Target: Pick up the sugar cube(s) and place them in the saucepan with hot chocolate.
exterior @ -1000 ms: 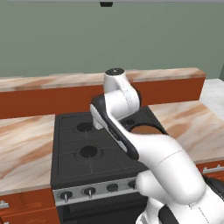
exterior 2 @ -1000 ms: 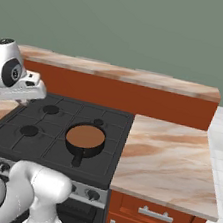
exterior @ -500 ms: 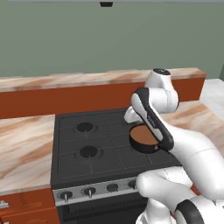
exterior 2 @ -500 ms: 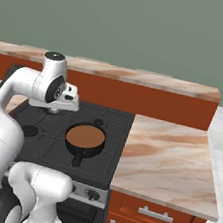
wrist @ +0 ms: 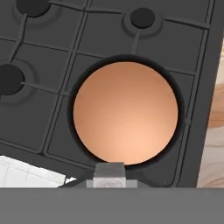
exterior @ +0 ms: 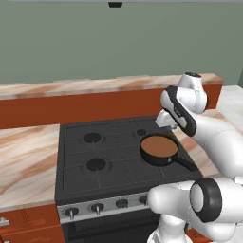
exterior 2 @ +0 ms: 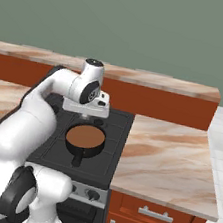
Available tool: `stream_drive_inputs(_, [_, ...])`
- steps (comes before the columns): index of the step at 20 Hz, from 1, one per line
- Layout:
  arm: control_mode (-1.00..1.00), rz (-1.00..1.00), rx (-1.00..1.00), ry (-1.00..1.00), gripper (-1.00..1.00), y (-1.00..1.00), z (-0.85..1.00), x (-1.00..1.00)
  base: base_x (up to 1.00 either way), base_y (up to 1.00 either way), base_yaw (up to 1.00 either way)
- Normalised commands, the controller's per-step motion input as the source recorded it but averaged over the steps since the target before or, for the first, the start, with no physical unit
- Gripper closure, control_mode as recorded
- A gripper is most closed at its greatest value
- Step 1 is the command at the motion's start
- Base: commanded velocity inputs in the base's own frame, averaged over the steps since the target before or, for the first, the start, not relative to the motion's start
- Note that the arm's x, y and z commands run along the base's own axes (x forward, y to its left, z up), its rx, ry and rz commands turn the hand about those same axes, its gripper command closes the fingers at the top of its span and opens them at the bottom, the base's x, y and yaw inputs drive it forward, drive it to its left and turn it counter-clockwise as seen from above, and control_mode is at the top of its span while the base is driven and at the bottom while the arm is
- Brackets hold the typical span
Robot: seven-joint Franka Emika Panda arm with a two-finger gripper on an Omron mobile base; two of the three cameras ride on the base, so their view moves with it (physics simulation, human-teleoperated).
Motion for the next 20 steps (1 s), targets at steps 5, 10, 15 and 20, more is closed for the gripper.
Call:
stream_drive_inputs(5, [-1.0, -0.06, -0.1, 0.03, 1.0, -0.26, -0.38, 0.46, 0.0, 0.0, 0.0])
stream_drive_inputs(10, [-1.0, -0.03, -0.09, 0.0, 1.0, -0.04, -0.48, 0.36, 0.0, 0.0, 0.0])
stream_drive_inputs(15, [-1.0, 0.0, 0.0, 0.04, 1.0, 0.02, -0.26, 0.12, 0.0, 0.0, 0.0])
stream_drive_inputs(20, [-1.0, 0.0, -0.05, 0.03, 1.0, 0.0, -0.45, 0.26, 0.0, 0.0, 0.0])
